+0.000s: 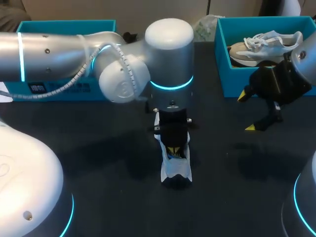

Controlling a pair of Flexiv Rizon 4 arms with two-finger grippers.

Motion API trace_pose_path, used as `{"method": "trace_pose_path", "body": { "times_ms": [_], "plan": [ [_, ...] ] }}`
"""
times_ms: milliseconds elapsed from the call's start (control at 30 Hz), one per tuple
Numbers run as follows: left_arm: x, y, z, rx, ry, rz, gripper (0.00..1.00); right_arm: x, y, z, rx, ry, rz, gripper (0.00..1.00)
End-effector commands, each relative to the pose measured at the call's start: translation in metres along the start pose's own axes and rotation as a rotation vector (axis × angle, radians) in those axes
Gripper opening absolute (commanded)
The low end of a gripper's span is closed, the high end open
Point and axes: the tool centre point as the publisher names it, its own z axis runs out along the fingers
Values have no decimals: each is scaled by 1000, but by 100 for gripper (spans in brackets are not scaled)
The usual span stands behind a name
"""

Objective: Take the shoe out of the shoebox, open the shoe tongue, remove and reinsert the insole, then place the shoe into the shoebox

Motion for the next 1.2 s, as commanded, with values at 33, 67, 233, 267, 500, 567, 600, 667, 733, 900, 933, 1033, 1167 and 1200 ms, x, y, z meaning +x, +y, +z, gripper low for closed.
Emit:
{"method": "trace_pose_path", "body": {
  "times_ms": [33,67,233,267,500,567,600,667,733,900,933,1033,1167,1200],
  "plan": [
    [-2,-3,16,0,1,4,0,0,0,1,3,-1,0,100],
    [-3,-3,21,-1,5,3,0,0,0,1,3,-1,0,100],
    [-8,-3,36,-10,6,-3,0,0,0,1,3,-1,0,100],
    [-8,-3,37,-11,6,-4,0,0,0,1,3,-1,0,100],
    [-4,-7,20,3,-29,-38,0,0,0,1,3,-1,0,100],
    [-3,-10,15,10,-25,-34,0,0,0,1,3,-1,0,100],
    [-2,-13,13,16,-27,-32,0,0,0,1,3,-1,0,100],
    [-2,-19,12,23,-20,-22,0,0,0,1,3,-1,0,100],
    [-2,-24,13,32,-20,-18,0,0,0,1,3,-1,0,100],
    [-6,-33,29,60,-17,-10,0,0,0,1,3,-1,0,100],
    [-7,-35,33,62,-17,-8,0,0,0,1,3,-1,0,100],
    [-8,-38,41,66,-10,-3,0,0,0,1,3,-1,0,100],
    [-8,-37,50,62,-7,-8,0,0,0,1,3,-1,0,100],
    [-7,-37,52,57,-3,-11,0,0,0,1,3,-1,0,100]
  ]
}}
